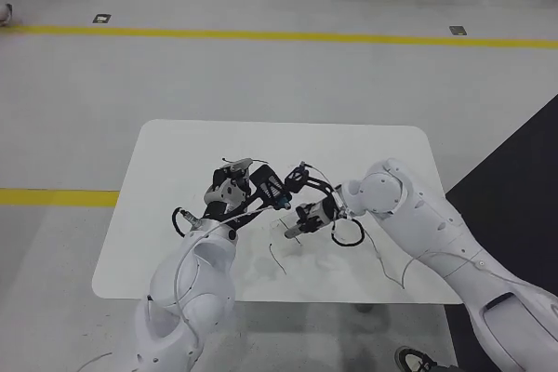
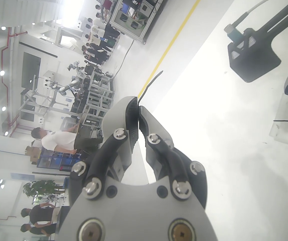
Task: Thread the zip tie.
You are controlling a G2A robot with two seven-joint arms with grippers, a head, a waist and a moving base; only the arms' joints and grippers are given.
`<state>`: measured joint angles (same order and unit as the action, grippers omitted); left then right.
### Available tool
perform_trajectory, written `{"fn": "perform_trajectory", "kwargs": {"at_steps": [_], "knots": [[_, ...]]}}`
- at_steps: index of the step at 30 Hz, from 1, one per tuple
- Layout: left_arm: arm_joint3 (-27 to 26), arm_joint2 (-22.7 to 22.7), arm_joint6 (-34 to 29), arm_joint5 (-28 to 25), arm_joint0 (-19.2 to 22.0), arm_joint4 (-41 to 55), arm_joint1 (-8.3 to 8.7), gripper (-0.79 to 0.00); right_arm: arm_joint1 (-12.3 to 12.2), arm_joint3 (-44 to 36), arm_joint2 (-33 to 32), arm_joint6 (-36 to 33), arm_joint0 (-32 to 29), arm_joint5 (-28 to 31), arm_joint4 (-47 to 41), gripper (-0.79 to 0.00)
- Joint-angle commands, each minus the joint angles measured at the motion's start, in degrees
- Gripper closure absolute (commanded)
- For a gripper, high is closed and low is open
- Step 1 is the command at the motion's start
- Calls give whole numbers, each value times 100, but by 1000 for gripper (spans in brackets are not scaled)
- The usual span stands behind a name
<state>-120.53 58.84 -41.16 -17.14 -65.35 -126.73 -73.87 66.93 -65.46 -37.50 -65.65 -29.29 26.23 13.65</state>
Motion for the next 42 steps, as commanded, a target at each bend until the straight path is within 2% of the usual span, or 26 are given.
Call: {"fn": "perform_trajectory", "kwargs": {"at_steps": [1,5,22,42], "knots": [[0,0,0,1,0,1,0,0,46,55,71,44,52,-84,64,-465],[0,0,0,1,0,1,0,0,166,175,255,150,153,-225,200,-391],[0,0,0,1,0,1,0,0,705,1125,892,346,521,-308,502,-366],[0,0,0,1,0,1,0,0,1214,2019,1194,602,736,-99,688,-326]]}}
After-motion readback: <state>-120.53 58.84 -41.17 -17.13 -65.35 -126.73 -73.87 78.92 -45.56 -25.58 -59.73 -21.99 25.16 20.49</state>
